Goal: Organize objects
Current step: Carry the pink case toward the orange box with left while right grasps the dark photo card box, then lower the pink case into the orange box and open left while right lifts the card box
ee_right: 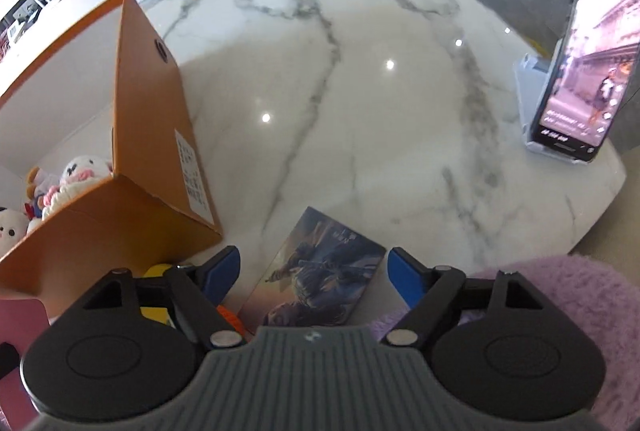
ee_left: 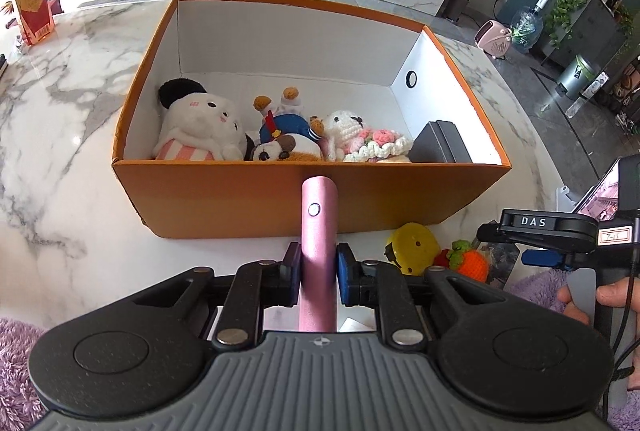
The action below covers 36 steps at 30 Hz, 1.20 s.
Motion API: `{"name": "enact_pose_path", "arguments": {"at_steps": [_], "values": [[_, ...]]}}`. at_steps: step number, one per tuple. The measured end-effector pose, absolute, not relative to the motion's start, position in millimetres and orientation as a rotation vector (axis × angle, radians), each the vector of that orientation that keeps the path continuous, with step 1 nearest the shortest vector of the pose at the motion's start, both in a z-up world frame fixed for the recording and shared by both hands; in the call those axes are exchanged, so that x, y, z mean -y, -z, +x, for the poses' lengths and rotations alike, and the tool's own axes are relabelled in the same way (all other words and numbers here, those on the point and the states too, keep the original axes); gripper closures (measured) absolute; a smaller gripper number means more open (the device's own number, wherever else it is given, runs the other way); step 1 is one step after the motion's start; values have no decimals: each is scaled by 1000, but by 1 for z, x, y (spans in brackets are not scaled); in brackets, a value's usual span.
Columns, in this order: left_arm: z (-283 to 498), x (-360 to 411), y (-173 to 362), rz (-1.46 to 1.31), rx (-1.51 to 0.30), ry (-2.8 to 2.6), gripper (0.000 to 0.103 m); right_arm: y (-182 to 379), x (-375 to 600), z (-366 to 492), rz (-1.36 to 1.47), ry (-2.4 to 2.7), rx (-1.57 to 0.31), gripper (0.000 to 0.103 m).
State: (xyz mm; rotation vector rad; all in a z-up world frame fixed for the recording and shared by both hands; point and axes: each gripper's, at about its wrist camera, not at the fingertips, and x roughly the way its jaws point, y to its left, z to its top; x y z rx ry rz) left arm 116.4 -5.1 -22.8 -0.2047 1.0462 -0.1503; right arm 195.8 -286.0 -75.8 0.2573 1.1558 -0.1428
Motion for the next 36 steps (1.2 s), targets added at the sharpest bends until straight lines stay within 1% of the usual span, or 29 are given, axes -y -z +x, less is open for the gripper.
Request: {"name": "enact_pose_path", "arguments": {"at_steps": [3,5,8,11,12,18,24,29,36], "values": [[117,4,23,-209,-1047,147,82,84,284,204,247,147,-1206,19],[118,4,24,-211,-1049,147,82,87,282,207,249,147,-1223,16],[120,4,25,-215,-1057,158,82,93,280,211,236,136,-1253,17],[121,4,26,-215,-1060,163,82,99,279,213,243,120,-1269,32],[121,3,26,-216,-1061,162,82,98,277,213,230,106,-1260,34],[120,-1,23,-227,-1057,161,82,97,269,215,178,56,-1249,36],[114,3,9,-219,-1024,190,82,72,272,197,172,48,-1148,39],[105,7,-11,-240,-982,245,82,40,272,186,136,25,-1054,41],[109,11,-39,-237,-915,290,82,-7,266,181,85,-26,-907,41]]}}
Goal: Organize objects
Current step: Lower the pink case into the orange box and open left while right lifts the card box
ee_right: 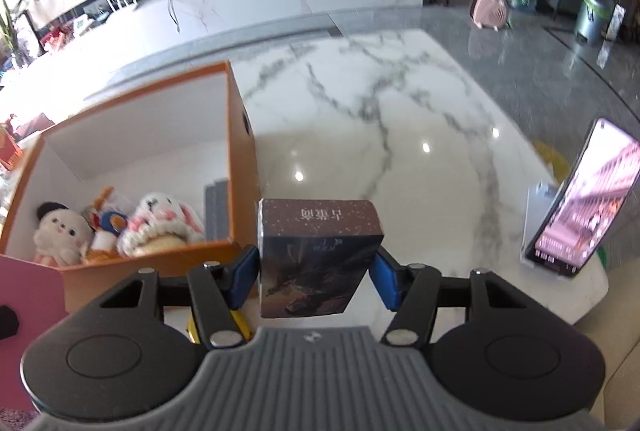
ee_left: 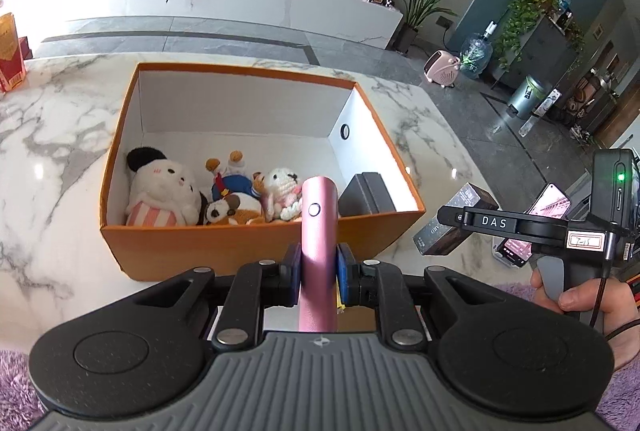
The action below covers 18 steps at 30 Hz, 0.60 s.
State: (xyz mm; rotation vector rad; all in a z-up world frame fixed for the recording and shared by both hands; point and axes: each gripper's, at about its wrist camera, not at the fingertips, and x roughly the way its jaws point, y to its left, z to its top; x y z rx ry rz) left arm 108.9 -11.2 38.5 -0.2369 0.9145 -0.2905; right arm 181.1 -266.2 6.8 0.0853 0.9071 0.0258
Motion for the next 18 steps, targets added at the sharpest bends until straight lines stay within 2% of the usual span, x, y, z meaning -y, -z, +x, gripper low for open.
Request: {"name": "enact_pose_path", "arguments": {"at_steps": [10,18], "values": [[157,21,-64,-244,-834,318,83,-72,250,185,27,-127,-717,41],[220,46,-23,-363,-885,297,83,-77,238,211,36,-179,-699,41]]}}
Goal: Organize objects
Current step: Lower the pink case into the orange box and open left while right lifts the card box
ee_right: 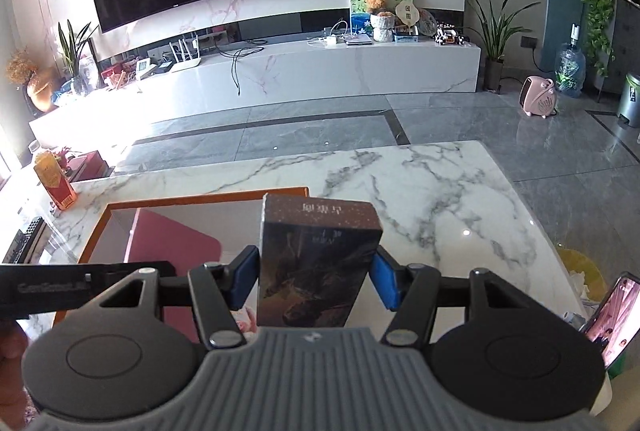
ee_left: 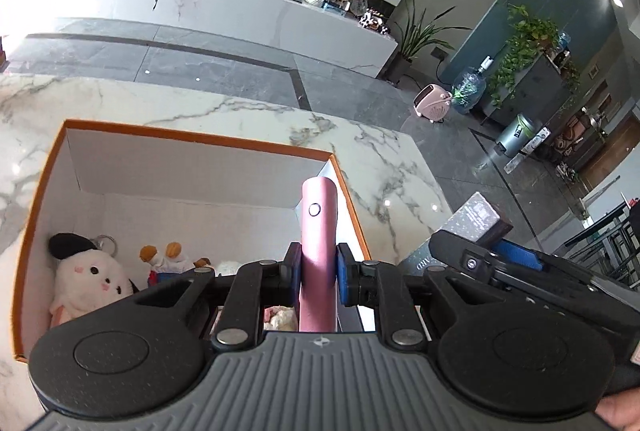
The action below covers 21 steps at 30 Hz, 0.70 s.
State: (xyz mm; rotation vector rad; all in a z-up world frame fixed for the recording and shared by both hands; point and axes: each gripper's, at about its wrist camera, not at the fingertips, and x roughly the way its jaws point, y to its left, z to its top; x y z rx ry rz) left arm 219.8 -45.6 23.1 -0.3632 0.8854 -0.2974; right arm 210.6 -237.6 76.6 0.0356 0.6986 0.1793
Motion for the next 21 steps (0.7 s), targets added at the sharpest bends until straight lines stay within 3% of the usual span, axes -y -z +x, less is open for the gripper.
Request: {"name": "enact_pose_path", "arguments": {"at_steps": [8,21], "values": [[254,55,29,-408,-1023,258,83,-58,238,236,62,-211,-735,41],[262,60,63,-441,-1180,247,82,-42,239,249,75,-229,-729,41]]}}
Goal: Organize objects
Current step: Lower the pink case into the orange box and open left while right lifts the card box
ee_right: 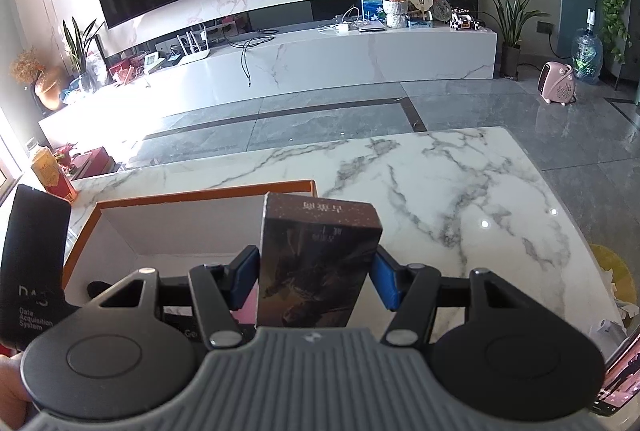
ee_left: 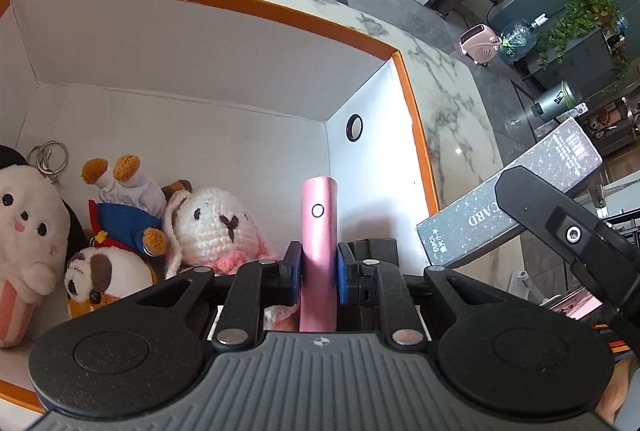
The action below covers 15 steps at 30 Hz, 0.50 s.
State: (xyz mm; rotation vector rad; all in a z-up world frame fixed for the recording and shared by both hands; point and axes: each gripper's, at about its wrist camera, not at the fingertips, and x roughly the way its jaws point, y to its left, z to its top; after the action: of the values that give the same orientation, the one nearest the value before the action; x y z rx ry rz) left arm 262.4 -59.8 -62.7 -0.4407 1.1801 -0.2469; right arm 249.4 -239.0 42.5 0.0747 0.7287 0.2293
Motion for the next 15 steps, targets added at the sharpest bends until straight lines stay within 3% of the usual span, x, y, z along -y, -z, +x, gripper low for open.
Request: {"name": "enact_pose_path", "arguments": {"at_steps": [10,11,12,13,15], "values": [[266,47,74,-547,-1216,305,77,-42,240,252,79,-236,-724,41],[266,43,74,-574,-1216,307,74,-42,240,252,79,-236,-725,41],[262,38,72,-610,-1208,323,62,-42,240,252,80,-236,-726,41],[261,35,71,-646,-1203,354,57,-42,240,252,80,-237,-727,41],[259,35,70,-641,-1213,368,59,-42,240,252,79,-236,-728,41]]}}
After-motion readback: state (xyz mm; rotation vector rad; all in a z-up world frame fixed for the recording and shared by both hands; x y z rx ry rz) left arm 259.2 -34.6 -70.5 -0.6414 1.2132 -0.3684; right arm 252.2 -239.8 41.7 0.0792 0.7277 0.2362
